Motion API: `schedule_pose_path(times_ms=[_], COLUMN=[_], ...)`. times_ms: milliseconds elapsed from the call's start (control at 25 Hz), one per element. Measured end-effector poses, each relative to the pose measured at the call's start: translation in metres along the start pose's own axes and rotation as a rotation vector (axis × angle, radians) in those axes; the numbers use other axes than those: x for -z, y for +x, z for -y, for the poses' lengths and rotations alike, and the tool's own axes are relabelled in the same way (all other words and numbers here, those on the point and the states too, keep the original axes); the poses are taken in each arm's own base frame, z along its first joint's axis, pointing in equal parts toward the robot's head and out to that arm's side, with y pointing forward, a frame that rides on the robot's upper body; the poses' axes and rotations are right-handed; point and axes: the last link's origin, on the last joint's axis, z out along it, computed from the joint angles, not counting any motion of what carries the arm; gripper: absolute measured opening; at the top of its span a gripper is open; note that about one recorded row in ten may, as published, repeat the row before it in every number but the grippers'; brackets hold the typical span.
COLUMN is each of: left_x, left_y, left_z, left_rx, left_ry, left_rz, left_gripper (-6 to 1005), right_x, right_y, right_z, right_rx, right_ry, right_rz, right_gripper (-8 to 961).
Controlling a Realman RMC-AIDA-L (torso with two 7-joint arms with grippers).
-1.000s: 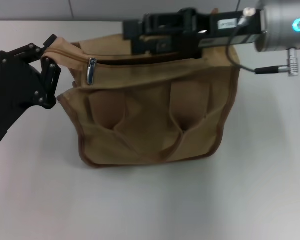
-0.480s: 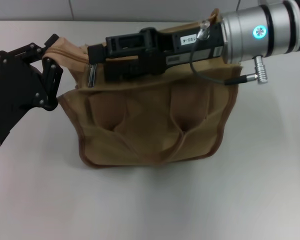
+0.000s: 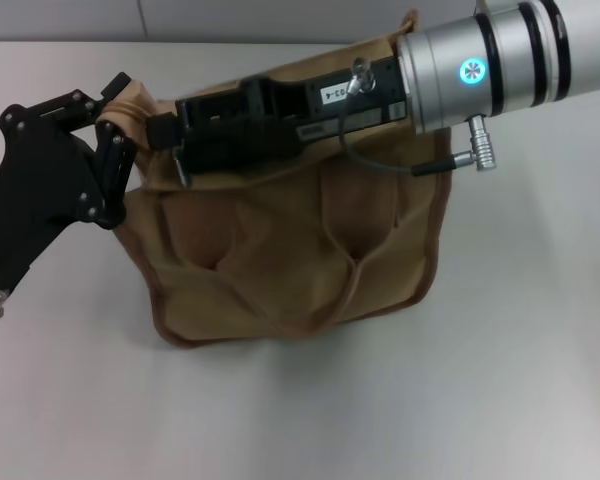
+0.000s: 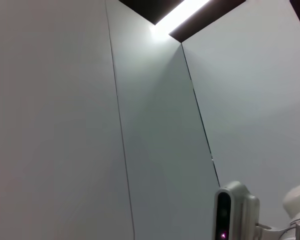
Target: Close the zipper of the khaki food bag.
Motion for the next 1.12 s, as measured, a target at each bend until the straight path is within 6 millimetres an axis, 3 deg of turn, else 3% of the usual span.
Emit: schedule_pose_path(times_ms=[480, 680, 760, 1000, 1120], left_x=[-0.0011, -0.0023, -0.0023, -0.0009, 0.0025], left_y=[0.0005, 0.0006, 0.0006, 0.0006, -0.0004], left_z=[0.0006, 0.0011, 0.0013, 0.0021, 0.0022], left_rx=[-0.001, -0.002, -0.003, -0.004, 0.000], left_ry=[0.002, 0.000, 0.001, 0.012, 0.024], left_rz=[-0.006, -0.008, -0.008, -0.006, 0.006], left_gripper=[21, 21, 21, 21, 21], right_x=[-0.0047, -0.0080, -0.0077, -0.0021, 0.0010], right_y=[-0.0033, -0.0041, -0.0034, -0.0004, 0.0014], right_z=[0.0042, 0.0021, 0.0007, 0.0020, 0.0048], right_rx=[0.062, 0.108, 0.148, 0.214, 0.233], right_ry=[0.092, 0.114, 0.116, 0.121, 0.125], right_rz=[-0.035, -0.059, -0.060, -0.048, -0.037], right_gripper=[741, 566, 361, 306, 205])
